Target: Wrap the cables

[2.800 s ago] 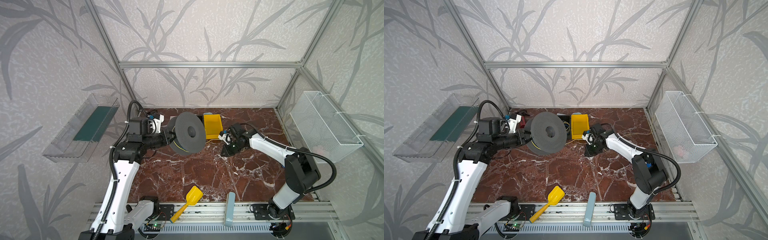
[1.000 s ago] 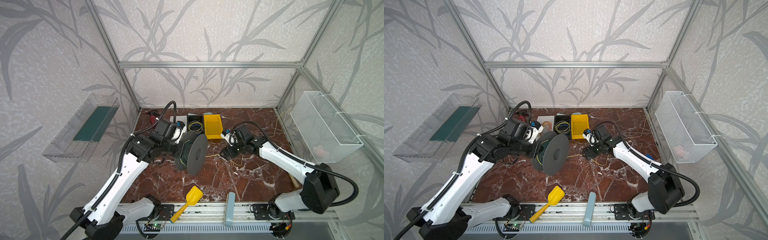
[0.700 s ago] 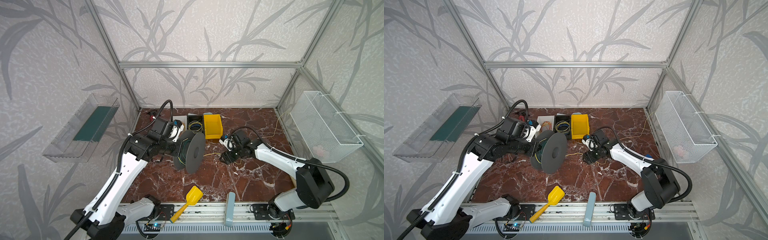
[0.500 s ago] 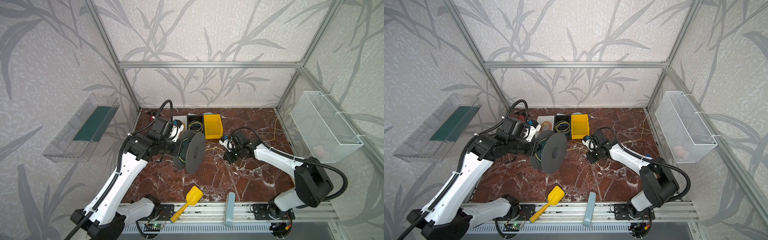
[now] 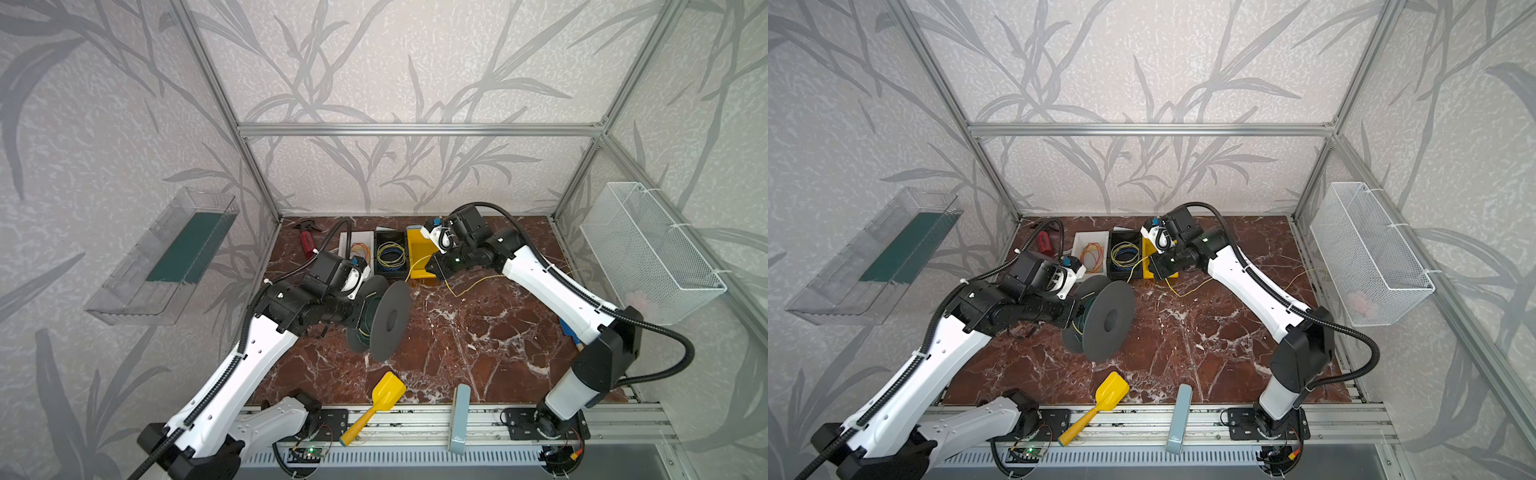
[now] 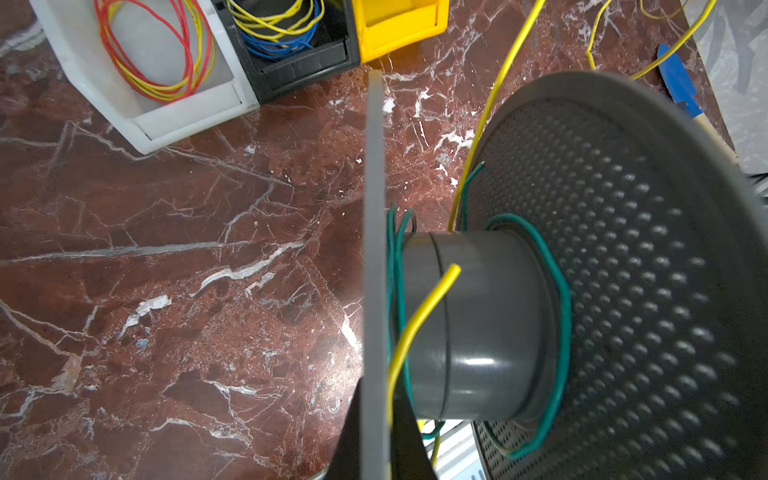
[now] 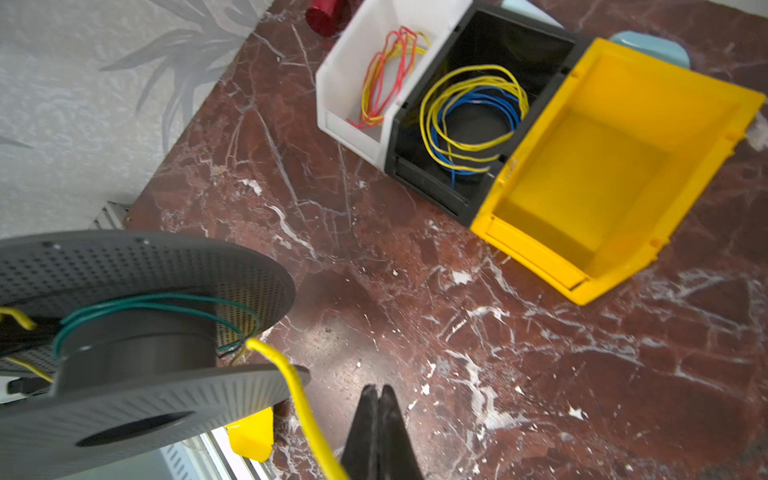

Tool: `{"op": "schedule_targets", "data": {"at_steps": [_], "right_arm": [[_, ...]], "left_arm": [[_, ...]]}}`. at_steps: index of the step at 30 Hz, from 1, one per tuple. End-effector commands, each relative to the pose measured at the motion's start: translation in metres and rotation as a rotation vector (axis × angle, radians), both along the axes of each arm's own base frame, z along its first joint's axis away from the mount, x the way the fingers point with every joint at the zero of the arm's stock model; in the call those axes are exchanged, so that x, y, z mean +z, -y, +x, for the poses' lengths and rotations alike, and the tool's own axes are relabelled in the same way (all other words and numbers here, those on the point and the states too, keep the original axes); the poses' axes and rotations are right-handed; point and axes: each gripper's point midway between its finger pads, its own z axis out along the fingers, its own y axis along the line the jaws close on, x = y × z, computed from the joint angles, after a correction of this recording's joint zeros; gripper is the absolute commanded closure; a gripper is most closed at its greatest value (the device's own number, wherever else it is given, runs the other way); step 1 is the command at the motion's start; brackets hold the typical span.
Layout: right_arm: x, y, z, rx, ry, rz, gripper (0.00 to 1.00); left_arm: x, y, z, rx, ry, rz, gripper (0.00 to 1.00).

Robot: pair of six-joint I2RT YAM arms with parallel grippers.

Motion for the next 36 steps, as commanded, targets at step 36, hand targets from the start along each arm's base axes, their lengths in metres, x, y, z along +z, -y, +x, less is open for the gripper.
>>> {"op": "schedule_targets", "data": {"at_steps": [36], "right_arm": [[0.052, -0.041, -0.195, 0.407, -0.146, 0.355, 0.62]], "left_arm": [[0.149, 0.023, 0.178, 0.611, 0.226, -0.482, 1.00]]}}
